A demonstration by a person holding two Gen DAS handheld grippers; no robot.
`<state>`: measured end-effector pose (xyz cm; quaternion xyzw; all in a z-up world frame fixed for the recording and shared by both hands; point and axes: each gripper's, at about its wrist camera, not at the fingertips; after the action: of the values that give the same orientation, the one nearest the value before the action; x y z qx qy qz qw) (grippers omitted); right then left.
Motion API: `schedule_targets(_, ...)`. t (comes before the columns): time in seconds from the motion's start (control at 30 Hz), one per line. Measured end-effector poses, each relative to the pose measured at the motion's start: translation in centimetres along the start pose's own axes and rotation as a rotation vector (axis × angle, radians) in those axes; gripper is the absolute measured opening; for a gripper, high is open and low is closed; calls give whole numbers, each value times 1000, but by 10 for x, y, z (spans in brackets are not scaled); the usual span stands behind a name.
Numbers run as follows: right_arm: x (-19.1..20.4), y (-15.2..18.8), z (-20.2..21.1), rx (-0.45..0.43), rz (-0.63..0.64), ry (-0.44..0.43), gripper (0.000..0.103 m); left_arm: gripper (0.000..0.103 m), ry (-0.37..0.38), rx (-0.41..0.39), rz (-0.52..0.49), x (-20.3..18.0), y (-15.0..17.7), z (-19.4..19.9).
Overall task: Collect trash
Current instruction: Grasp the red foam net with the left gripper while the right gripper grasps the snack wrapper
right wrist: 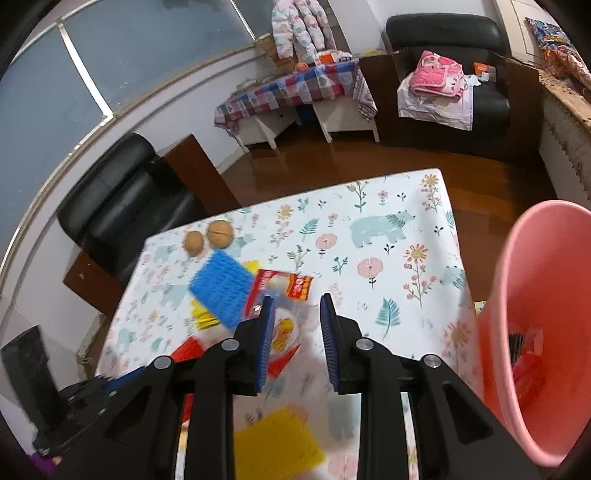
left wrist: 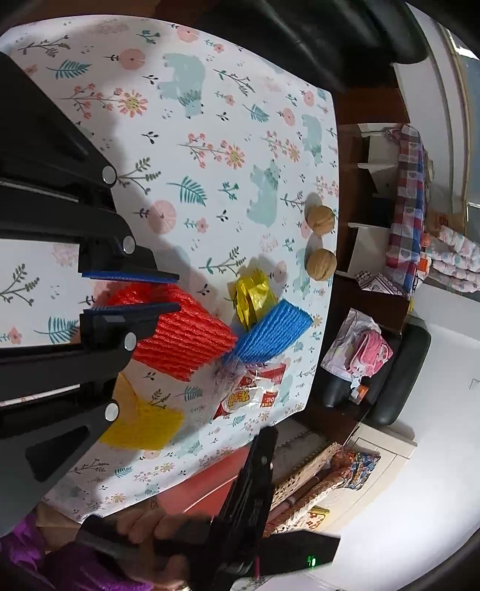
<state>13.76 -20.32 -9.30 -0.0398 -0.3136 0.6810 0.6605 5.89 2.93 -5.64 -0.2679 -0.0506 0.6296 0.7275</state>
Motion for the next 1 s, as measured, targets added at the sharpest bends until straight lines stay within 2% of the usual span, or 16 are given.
schedule_targets(0.27, -13, -11, -34, 68, -71, -67, 35, 9, 17, 8, 12, 4, 0, -1)
schedule_targets(0.5, -9, -8, -41, 81, -59, -83, 34, 9, 22, 15, 12, 3, 2, -3)
schedule_targets(0.53, -8, -8, -41, 81, -55, -83, 33, 9, 21, 14, 12, 2, 2, -3)
schedule_targets(0.6, -5, -6, -40, 81, -39, -91, 15, 9, 19, 10, 10, 2, 2, -3)
schedule_targets(0.67, -3, -4, -37, 76, -31, -85, 8, 9, 16, 6, 12, 1, 1, -1)
schedule_targets(0.8, 0, 1, -27, 47, -19, -81, 4, 9, 12, -12, 8, -3, -1, 6)
schedule_targets(1.0, 2, 7, -2, -13, 3, -55, 3, 9, 13, -45, 2, -10, -4, 20)
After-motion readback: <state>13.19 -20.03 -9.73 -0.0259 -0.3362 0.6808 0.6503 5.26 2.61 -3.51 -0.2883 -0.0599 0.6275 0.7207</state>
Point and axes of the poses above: each gripper's, at about its wrist camera, not at the fingertips, and z roughly against the way its jaws point, x to its left, y to its underside, and after that the axes turned 12 degrees about x, right-handed
